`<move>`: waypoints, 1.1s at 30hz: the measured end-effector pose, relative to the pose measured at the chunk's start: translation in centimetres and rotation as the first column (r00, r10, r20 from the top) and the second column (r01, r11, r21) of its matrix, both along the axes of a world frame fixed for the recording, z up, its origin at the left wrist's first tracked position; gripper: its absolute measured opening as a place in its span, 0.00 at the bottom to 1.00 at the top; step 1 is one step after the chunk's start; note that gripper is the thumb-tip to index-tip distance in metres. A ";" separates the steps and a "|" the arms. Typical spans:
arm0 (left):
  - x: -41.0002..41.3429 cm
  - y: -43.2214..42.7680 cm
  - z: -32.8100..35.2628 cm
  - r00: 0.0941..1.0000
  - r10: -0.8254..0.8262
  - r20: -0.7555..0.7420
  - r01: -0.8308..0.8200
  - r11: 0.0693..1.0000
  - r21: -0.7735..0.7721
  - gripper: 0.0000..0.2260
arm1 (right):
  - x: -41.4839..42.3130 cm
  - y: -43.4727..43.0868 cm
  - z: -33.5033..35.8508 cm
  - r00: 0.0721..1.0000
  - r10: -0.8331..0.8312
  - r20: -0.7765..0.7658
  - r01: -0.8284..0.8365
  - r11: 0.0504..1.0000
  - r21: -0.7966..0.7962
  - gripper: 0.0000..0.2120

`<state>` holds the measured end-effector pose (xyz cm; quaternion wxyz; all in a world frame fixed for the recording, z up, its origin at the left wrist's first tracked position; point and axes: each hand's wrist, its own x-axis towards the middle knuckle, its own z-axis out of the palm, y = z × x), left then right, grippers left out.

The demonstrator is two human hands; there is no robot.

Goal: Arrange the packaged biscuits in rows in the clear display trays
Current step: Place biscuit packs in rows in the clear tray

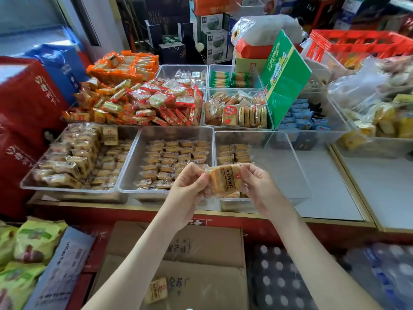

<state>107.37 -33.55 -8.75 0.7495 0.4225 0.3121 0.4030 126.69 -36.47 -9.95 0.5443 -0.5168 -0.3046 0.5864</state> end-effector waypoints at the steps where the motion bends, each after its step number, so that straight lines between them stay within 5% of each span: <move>1: -0.1 -0.2 0.1 1.000 -0.019 0.018 0.019 1.000 -0.006 0.07 | -0.1 -0.2 0.1 0.993 -0.004 -0.116 0.004 1.000 0.000 0.12; 4: -0.6 -0.9 0.4 0.998 -0.044 0.052 0.044 0.999 -0.001 0.07 | -0.7 -1.0 0.2 0.958 -0.018 -0.288 0.022 1.000 0.011 0.07; 11: -1.5 -2.1 0.9 0.985 0.150 -0.090 -0.148 0.989 0.029 0.08 | -1.7 -1.5 1.5 0.980 -0.118 -0.159 0.127 0.991 0.050 0.08; 13: -1.1 -2.3 1.1 0.934 0.237 -0.268 -0.222 0.971 0.086 0.07 | -2.3 -1.8 1.9 0.982 -0.174 -0.069 0.179 0.982 0.066 0.07; 15: -0.7 -2.7 1.6 0.786 0.337 -0.519 -0.240 0.939 0.246 0.04 | -2.8 -2.1 2.4 0.961 -0.269 0.072 0.262 0.961 0.091 0.07; 17: 0.0 -3.6 2.2 0.719 0.354 -0.598 -0.175 0.925 0.336 0.07 | -3.2 -2.3 3.0 0.890 -0.374 0.260 0.341 0.926 0.164 0.07; 21: 2.4 -5.3 2.4 0.929 0.074 -0.364 -0.037 0.993 0.109 0.18 | -4.9 -3.4 3.8 0.805 -0.369 0.465 0.184 0.900 0.395 0.03; 26: 2.6 -4.3 1.2 0.974 0.138 -0.180 -0.141 0.990 -0.002 0.18 | -4.9 -5.0 4.3 0.784 -0.179 0.595 -0.150 0.875 0.461 0.13; 31: 2.5 -3.3 1.2 0.994 0.080 -0.080 -0.088 0.991 -0.104 0.14 | -1.9 -4.9 3.9 0.693 -0.378 0.614 0.133 0.904 0.406 0.14; 33: 2.6 -3.0 1.2 0.996 0.052 -0.068 -0.060 0.990 -0.127 0.13 | -0.9 -4.6 3.7 0.759 -0.293 0.582 0.146 0.947 0.286 0.10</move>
